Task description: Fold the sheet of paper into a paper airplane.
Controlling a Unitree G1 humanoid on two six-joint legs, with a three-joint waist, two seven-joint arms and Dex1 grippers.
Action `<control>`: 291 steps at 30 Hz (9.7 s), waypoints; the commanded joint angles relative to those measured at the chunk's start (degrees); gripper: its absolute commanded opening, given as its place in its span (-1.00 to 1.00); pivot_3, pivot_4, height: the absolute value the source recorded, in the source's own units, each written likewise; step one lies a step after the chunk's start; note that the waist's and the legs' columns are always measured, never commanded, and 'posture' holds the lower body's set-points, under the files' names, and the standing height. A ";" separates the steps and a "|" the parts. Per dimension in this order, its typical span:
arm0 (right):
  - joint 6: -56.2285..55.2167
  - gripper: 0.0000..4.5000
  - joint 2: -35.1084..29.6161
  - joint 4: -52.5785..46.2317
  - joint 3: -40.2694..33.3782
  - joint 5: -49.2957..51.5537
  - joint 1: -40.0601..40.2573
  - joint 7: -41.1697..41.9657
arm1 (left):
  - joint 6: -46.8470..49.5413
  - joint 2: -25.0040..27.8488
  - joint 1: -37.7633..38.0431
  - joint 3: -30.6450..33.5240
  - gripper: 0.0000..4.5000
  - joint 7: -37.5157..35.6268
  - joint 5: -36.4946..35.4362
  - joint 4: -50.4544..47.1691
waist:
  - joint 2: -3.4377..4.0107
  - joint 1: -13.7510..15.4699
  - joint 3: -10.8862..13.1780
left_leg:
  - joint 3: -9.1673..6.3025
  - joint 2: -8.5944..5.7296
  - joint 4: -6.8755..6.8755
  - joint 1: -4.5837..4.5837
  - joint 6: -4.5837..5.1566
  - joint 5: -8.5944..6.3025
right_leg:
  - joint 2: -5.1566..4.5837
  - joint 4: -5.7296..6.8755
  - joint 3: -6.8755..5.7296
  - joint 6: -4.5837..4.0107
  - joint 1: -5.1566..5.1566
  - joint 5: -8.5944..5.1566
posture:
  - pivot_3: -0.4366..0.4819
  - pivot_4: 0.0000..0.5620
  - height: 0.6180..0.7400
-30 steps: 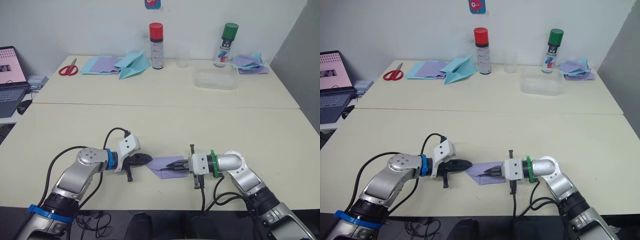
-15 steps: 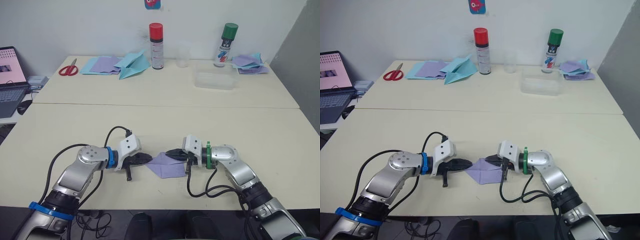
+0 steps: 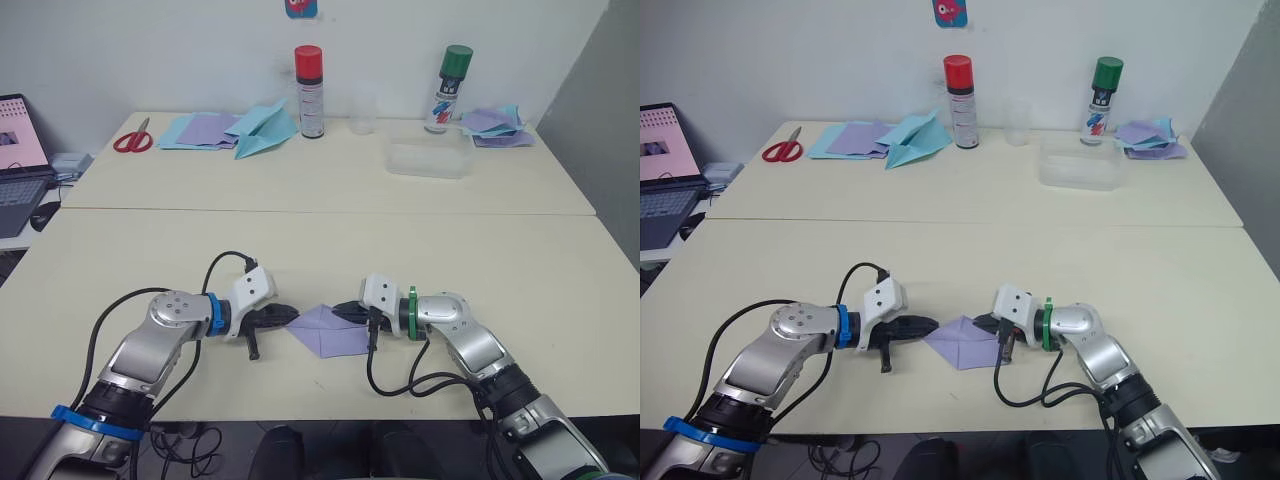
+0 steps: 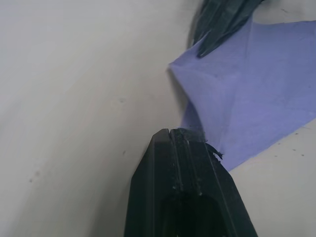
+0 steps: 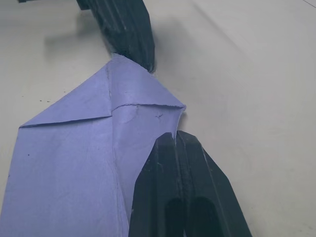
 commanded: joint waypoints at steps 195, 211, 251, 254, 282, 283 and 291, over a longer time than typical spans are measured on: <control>34.53 -0.22 -4.94 -15.12 -3.87 22.36 0.84 -3.20 | -5.75 -1.89 11.67 -2.16 -1.00 5.01 2.55 -3.18 | 0.32 0.04 -0.66 | 0.05 0.01 -0.65 0.14 -0.01 -0.02 | -0.05 -0.17 -0.04 -0.23 -0.05 -0.25 | -0.05 -0.47 1.00; 30.00 -0.99 -1.66 -13.36 -10.92 23.46 -5.64 -3.82 | 7.81 10.36 12.06 22.63 -1.00 -2.89 -18.59 -9.34 | -0.16 -0.63 -0.10 | -0.06 0.16 -0.61 -0.68 -0.01 0.00 | 0.15 0.08 -0.14 -0.26 -0.97 -0.23 | -0.05 -0.47 1.00; -17.10 0.36 -11.59 -14.17 -1.64 10.04 1.77 -5.17 | 3.50 -6.36 7.86 3.00 -1.00 16.21 -3.27 -12.31 | -0.01 0.25 0.11 | -0.07 0.17 0.22 -0.53 -0.34 -0.20 | 0.07 0.04 -0.10 -0.18 -0.29 0.07 | -0.05 -0.47 1.00; -13.25 0.36 -11.71 -16.66 -2.28 9.87 3.44 -5.27 | 3.64 -6.04 8.22 1.12 -1.00 15.67 -1.58 -11.46 | -0.01 0.39 0.11 | -0.03 0.04 0.27 -0.79 -0.34 -0.20 | -0.05 -0.02 -0.09 -0.15 -0.47 0.07 | -0.05 -0.47 1.00; 5.29 -0.05 -2.13 -14.09 -6.45 14.06 -0.72 -4.23 | 4.54 -2.85 13.50 4.22 -1.00 9.09 -6.49 -15.85 | 0.08 -0.03 0.02 | 0.00 0.07 0.29 -0.49 -0.33 -0.20 | -0.02 0.01 -0.05 0.18 -0.25 -0.07 | -0.05 -0.47 1.00; 6.34 -0.20 -1.10 -12.96 -6.36 13.40 -1.84 -5.29 | 4.55 -2.47 13.51 4.45 -1.00 8.97 -6.45 -15.58 | 0.08 -0.03 0.02 | -0.03 0.08 0.29 -0.53 -0.33 -0.20 | -0.01 0.02 -0.07 0.17 -0.29 -0.07 | -0.05 -0.47 1.00; 8.77 -0.98 -0.04 -7.71 0.33 7.11 -4.03 -3.07 | 7.32 -1.72 13.07 8.90 -1.00 8.86 -10.33 -17.10 | 0.07 0.18 0.02 | 0.01 0.02 0.31 -0.82 -0.33 -0.20 | -0.04 -0.04 -0.05 0.02 -0.51 0.02 | -0.05 -0.47 1.00</control>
